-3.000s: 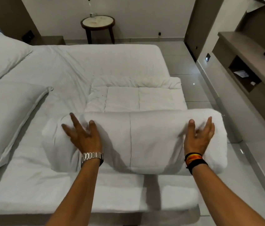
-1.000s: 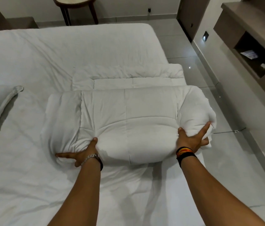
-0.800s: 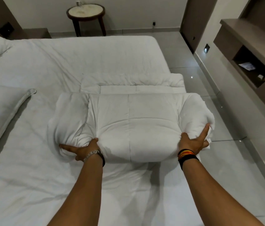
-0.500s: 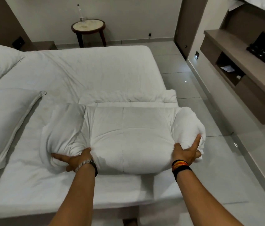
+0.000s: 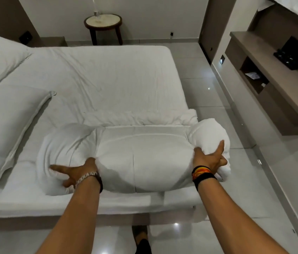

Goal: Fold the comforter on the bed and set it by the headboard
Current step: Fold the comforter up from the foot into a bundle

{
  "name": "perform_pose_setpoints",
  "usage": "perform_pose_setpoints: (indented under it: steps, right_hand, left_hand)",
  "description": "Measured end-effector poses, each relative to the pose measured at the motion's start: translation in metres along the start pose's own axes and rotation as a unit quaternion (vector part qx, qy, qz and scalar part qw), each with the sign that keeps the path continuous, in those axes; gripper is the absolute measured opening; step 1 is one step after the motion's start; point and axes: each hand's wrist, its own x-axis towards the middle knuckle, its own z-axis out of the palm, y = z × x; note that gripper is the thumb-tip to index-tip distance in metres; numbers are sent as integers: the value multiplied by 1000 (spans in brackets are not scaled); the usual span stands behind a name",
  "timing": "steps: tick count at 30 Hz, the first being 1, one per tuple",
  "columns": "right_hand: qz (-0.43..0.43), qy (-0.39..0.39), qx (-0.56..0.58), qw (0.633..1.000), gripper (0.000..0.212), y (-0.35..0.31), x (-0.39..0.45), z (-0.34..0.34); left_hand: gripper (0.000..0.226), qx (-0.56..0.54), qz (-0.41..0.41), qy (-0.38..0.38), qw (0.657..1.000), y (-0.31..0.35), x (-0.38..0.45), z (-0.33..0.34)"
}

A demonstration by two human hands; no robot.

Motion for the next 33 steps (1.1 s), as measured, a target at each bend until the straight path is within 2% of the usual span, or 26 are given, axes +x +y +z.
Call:
perform_pose_setpoints:
  steps: [1, 2, 3, 5, 7, 8, 11, 14, 16, 18, 20, 25, 27, 31, 33]
  right_hand:
    - [-8, -16, 0, 1000, 89, -8, 14, 12]
    - [-20, -35, -12, 999, 86, -15, 28, 24]
    - [-36, -54, -41, 997, 81, -23, 42, 37]
    - [-91, -87, -128, 984, 71, -35, 63, 59]
    - [-181, -108, -215, 954, 69, -42, 75, 83]
    - [-230, -113, -259, 931, 71, -43, 80, 96]
    - [-329, -117, -373, 860, 80, -42, 102, 132]
    - [-336, -118, -435, 827, 81, -45, 135, 174]
    - [-329, -119, -470, 810, 79, -42, 154, 200]
    - [-330, -107, -497, 795, 78, -28, 169, 226]
    - [-335, -100, -526, 775, 77, -8, 176, 247]
    - [-327, -126, -549, 759, 80, 29, 203, 289]
    - [-320, -143, -561, 750, 85, 13, 206, 287]
    - [-363, -149, -569, 722, 84, -22, 229, 245]
    - [-361, -140, -596, 703, 82, -22, 239, 228]
  left_hand:
    - [118, -37, 0, -43, 998, 44, -52, -18]
    - [106, 31, 34, -46, 998, 64, -78, -18]
    - [96, 50, 78, -71, 993, 84, -89, -7]
    - [82, 88, 137, -78, 984, 102, -66, 20]
    - [77, 154, 205, -80, 963, 108, -44, 54]
    - [75, 200, 256, -69, 943, 113, -39, 69]
    - [73, 306, 422, -11, 853, 113, -16, 100]
    - [74, 355, 512, 22, 782, 124, 22, 127]
    - [77, 379, 531, 24, 757, 130, 44, 148]
    - [78, 400, 525, 24, 751, 126, 68, 173]
    - [78, 412, 515, 10, 751, 111, 89, 197]
    - [74, 425, 512, -33, 746, 95, 115, 242]
    - [76, 432, 514, -31, 740, 111, 109, 233]
    - [83, 443, 574, 25, 688, 158, 124, 185]
    - [87, 459, 573, 32, 678, 166, 141, 172]
